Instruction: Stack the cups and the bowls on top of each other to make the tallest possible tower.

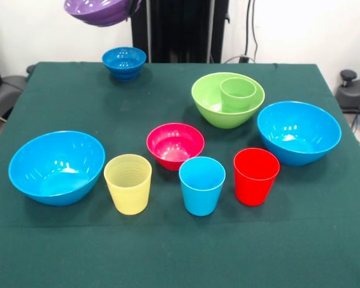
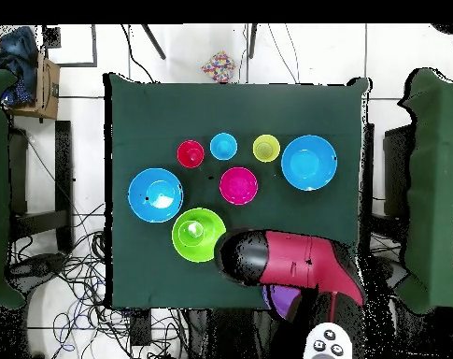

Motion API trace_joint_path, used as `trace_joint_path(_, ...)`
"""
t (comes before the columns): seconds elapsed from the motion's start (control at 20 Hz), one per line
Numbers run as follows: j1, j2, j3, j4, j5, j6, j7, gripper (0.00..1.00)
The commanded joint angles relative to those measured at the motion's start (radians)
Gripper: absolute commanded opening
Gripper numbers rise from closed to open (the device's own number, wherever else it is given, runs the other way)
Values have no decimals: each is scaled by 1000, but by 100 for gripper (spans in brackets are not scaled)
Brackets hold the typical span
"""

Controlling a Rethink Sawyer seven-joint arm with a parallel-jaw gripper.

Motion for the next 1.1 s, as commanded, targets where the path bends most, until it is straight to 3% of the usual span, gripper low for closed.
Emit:
trace_joint_path(0.05, -33, 35, 130, 48, -73, -56, -156, 0)
trace_joint_path(0.45, -85, 11, 177, 76, -53, -82, -148, 0)
trace_joint_path(0.75, -114, -1, 193, 95, -80, -98, -153, 0)
trace_joint_path(1.1, -176, -9, 225, 54, -91, -62, -195, 0)
